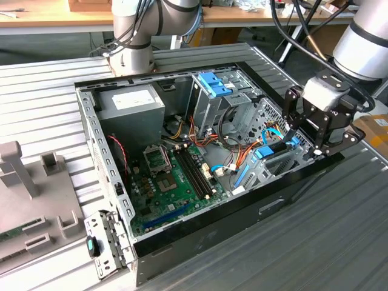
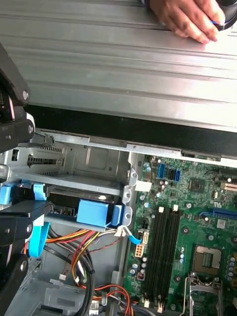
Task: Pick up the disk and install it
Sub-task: 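Insert the second disk wire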
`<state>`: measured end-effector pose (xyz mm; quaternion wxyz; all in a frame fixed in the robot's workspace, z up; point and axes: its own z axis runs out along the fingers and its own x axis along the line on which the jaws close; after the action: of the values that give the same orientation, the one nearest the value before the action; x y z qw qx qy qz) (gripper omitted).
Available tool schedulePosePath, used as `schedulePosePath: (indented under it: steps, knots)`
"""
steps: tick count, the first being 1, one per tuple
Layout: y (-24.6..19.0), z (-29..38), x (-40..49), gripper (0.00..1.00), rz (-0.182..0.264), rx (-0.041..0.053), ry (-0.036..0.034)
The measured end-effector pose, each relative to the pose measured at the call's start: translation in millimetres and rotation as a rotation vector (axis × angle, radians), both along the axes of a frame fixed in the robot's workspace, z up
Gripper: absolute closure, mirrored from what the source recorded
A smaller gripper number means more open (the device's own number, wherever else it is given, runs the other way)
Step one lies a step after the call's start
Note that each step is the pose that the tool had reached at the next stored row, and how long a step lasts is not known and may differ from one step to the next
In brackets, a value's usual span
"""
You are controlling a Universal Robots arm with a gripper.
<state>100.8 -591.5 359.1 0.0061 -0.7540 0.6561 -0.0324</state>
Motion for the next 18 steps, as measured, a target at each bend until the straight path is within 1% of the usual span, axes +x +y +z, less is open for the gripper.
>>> schedulePosePath:
  steps: [5, 8, 9, 10, 13, 15, 16, 17, 18]
  knots:
    - [0.1, 0.0, -0.1, 0.44, 0.000, -0.0001, 0.0000]
    - [0.1, 0.0, -0.1, 0.26, 0.000, -0.0003, 0.0000]
    - [0.1, 0.0, -0.1, 0.26, 0.000, -0.0004, 0.0000]
    - [0.1, -0.1, -0.2, 0.20, 0.000, -0.0003, 0.0000]
    - [0.1, -0.1, -0.2, 0.21, 0.000, -0.0004, 0.0000]
    - [0.2, -0.1, -0.2, 0.34, 0.000, -0.0005, 0.0000]
    - [0.2, -0.1, -0.2, 0.52, 0.000, -0.0006, 0.0000]
    - [0.2, -0.1, -0.3, 0.58, 0.000, -0.0007, 0.0000]
    - [0.2, -0.1, -0.3, 0.70, 0.000, -0.0007, 0.0000]
